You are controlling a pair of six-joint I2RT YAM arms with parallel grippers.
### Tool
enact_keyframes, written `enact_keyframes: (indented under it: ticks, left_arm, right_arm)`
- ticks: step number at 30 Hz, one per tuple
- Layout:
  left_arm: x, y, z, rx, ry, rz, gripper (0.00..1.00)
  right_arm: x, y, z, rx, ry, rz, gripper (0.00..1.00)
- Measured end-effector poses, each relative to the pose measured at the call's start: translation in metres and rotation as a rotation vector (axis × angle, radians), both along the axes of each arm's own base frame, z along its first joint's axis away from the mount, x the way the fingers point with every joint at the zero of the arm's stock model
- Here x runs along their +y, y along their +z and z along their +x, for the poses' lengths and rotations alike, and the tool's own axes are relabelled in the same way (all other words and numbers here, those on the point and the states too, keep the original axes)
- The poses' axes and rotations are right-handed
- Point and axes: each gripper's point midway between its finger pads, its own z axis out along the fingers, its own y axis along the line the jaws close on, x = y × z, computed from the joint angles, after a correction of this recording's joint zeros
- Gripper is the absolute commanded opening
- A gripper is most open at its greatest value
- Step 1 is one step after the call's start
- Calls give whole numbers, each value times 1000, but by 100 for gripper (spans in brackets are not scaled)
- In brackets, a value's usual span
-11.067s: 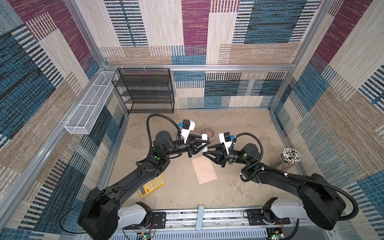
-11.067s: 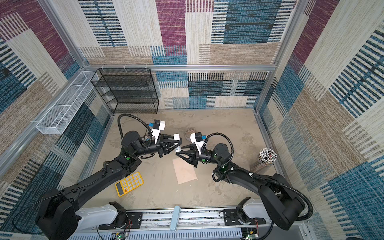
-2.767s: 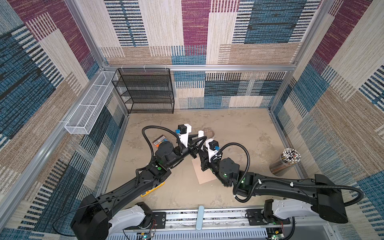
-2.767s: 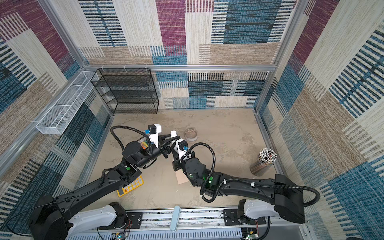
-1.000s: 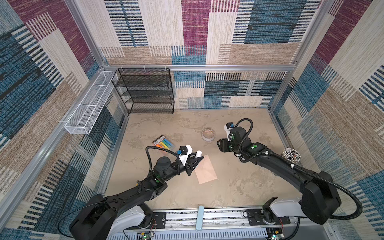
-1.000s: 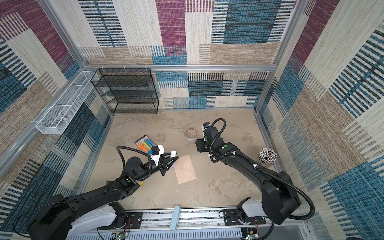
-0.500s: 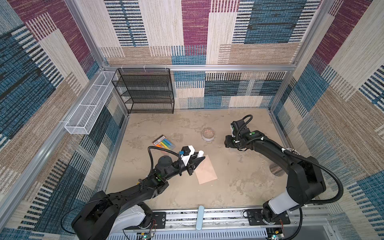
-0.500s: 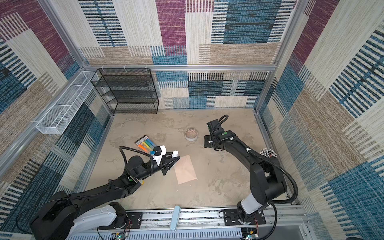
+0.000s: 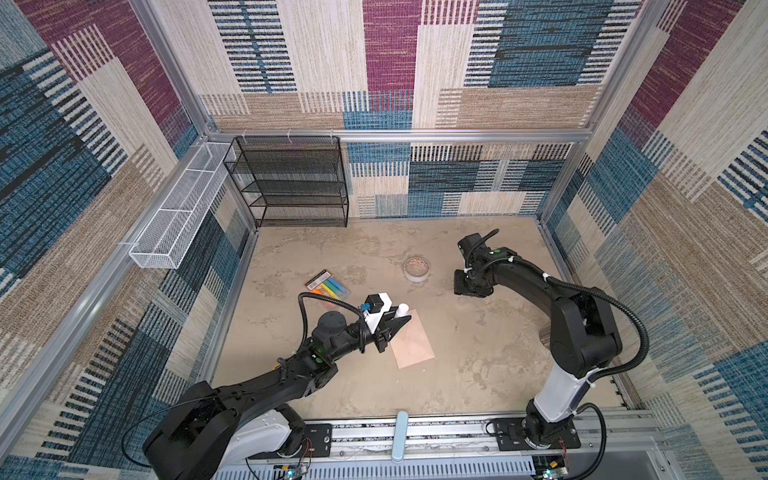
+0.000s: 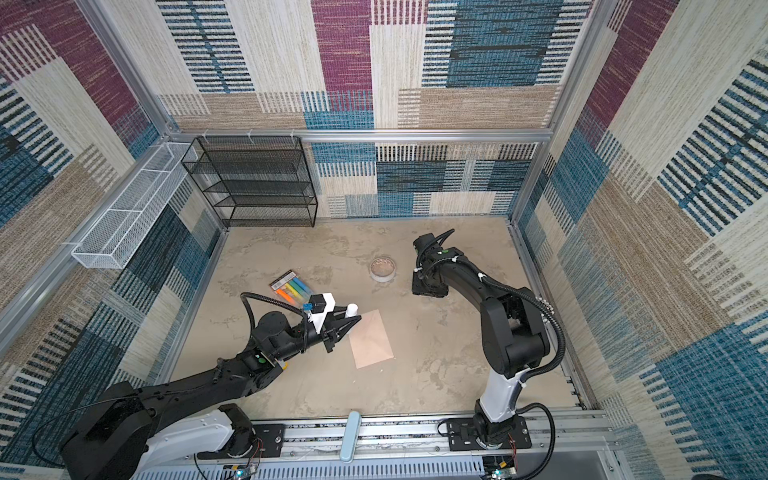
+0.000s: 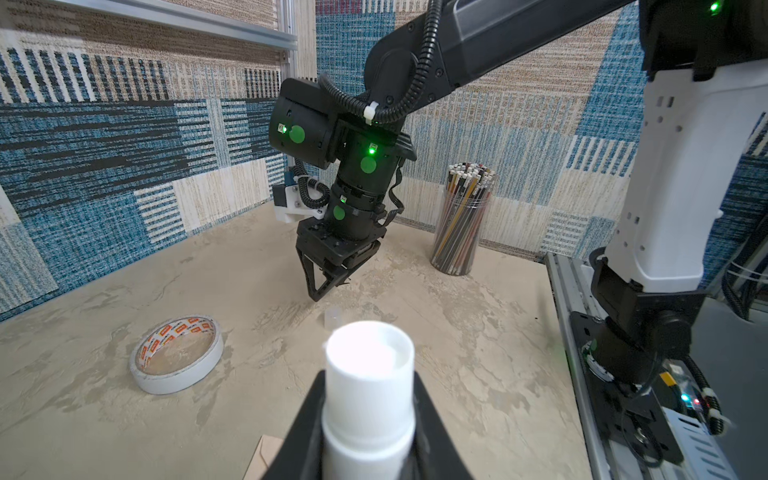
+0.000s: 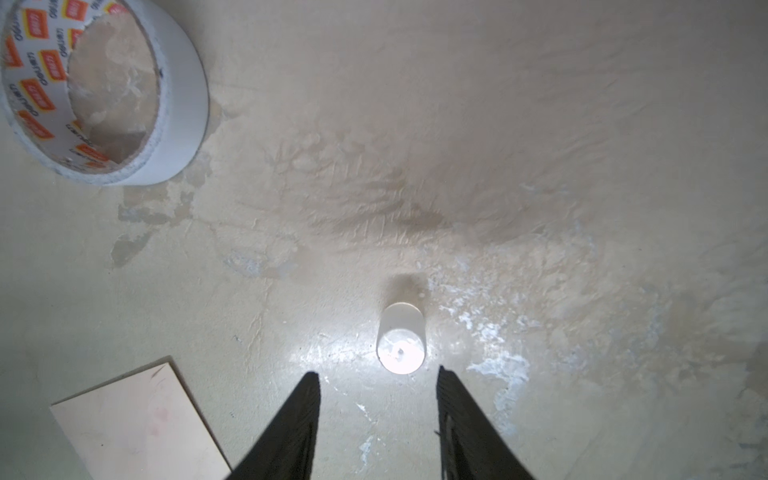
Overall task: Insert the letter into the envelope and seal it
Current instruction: 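Lower the open right gripper over the small translucent cap on the table, then close the right gripper on the translucent cap and lift it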
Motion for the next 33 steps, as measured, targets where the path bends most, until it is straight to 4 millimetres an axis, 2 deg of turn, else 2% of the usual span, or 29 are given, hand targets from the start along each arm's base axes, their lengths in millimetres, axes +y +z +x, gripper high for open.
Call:
enact_keyframes:
  ticks: [16,33]
  left_arm:
    - [1,0,-4,2,-4,13,0]
    - [0,-4,-4,9,-5,21,0]
  right_arm:
    - [-1,-29,1,96,-7,-12,45]
    - [-5,-34,-1,115,-14,-20,40]
